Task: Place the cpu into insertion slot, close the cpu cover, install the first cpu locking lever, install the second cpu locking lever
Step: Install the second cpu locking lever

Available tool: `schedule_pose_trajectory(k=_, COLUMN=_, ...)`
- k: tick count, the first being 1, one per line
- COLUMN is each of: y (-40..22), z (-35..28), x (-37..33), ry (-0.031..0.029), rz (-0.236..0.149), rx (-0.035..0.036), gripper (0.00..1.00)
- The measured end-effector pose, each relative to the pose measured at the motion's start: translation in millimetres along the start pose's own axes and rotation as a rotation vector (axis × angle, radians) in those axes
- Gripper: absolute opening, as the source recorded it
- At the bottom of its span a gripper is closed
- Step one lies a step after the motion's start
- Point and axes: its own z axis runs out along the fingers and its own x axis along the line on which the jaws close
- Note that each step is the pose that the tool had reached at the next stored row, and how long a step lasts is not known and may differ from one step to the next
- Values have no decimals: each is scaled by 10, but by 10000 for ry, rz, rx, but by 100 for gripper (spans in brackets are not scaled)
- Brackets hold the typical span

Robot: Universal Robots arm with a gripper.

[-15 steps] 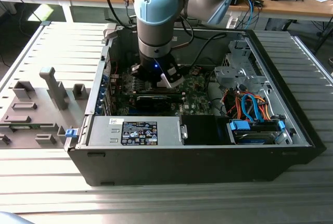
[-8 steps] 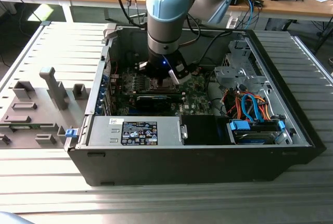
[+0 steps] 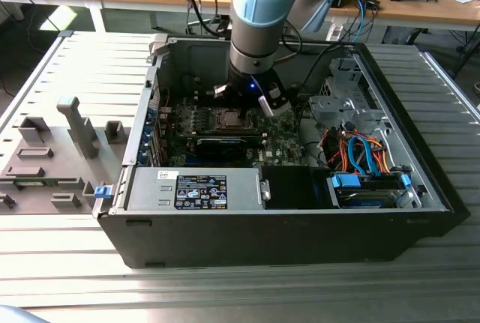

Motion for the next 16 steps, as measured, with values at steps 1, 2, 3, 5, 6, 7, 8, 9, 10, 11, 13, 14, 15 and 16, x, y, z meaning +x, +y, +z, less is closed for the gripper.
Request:
schedule_pose_trajectory(k=1, y=13, z=-11, x=-1, ry=7, rz=0, rx=114, gripper=11)
schedule_pose_trajectory(k=2, y=30, z=-35, x=-2, ry=11, rz=-2, rx=275, gripper=11)
schedule_pose_trajectory(k=3, y=36, z=-51, x=-2, ry=11, rz=-2, rx=354, gripper=11)
schedule_pose_trajectory(k=5, y=53, z=-113, x=-4, ry=23, rz=-2, rx=603, gripper=11)
schedule_pose_trajectory(k=6, y=60, z=-140, x=-4, ry=30, rz=-2, rx=698, gripper=11)
schedule_pose_trajectory(k=7, y=65, z=-157, x=-4, ry=35, rz=-2, rx=775, gripper=11)
schedule_pose_trajectory(k=8, y=70, z=-179, x=-4, ry=46, rz=-1, rx=910, gripper=11)
schedule_pose_trajectory(k=9, y=73, z=-190, x=-4, ry=55, rz=-1, rx=1020, gripper=11)
schedule_pose_trajectory(k=10, y=76, z=-202, x=-4, ry=68, rz=1, rx=1180, gripper=11)
schedule_pose_trajectory(k=11, y=79, z=-213, x=-5, ry=82, rz=2, rx=1357, gripper=11)
schedule_pose_trajectory(k=13, y=84, z=-231, x=-5, ry=104, rz=4, rx=1624, gripper=11)
schedule_pose_trajectory(k=14, y=85, z=-237, x=-5, ry=115, rz=5, rx=1751, gripper=11)
schedule_pose_trajectory(k=15, y=87, z=-243, x=-5, ry=130, rz=5, rx=1943, gripper=11)
schedule_pose_trajectory(k=16, y=88, z=-246, x=-5, ry=144, rz=7, rx=2113, gripper=11)
